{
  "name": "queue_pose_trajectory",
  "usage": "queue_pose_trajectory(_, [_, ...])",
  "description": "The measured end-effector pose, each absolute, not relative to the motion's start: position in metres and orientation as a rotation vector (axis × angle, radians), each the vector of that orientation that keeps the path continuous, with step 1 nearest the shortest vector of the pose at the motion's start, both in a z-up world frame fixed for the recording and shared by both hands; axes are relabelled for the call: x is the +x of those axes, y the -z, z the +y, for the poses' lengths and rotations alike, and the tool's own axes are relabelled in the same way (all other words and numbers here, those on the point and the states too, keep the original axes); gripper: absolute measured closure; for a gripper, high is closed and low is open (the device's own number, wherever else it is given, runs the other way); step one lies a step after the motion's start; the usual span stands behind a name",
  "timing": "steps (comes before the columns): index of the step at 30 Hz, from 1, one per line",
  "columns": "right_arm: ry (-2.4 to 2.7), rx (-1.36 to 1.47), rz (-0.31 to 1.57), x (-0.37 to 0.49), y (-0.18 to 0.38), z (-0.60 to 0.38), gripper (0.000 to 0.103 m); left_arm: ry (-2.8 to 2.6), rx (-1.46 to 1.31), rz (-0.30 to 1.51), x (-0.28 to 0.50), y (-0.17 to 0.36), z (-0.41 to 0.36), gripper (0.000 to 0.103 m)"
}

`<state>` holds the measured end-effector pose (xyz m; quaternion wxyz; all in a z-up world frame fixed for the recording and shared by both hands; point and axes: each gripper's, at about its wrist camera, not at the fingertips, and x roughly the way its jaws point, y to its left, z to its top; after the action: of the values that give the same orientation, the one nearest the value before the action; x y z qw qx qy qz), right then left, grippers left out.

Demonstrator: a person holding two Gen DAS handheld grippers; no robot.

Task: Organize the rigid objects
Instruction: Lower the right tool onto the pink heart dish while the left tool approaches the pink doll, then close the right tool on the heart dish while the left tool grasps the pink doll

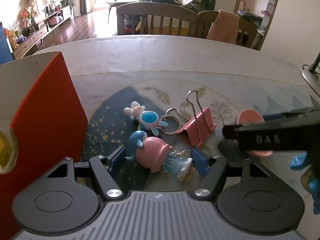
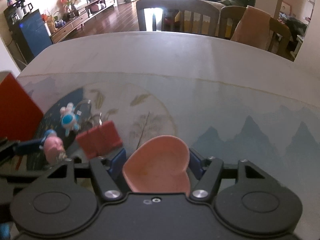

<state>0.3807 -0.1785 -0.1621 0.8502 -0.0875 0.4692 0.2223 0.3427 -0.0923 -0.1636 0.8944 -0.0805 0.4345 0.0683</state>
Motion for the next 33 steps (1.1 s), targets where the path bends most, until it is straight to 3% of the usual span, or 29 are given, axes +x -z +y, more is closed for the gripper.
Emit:
queue_pose_trajectory(21, [-0.536, -0.166, 1.031, 0.287, 0.126, -0.224, 0.038, -0.080, -0.176, 0.972, 0.289, 0.150, -0.106, 0.032])
queue_pose_trajectory(33, [-0.561, -0.154, 0.984, 0.252, 0.081, -0.216, 0.038, -0.020, -0.218, 0.955, 0.255, 0.112, -0.103, 0.032])
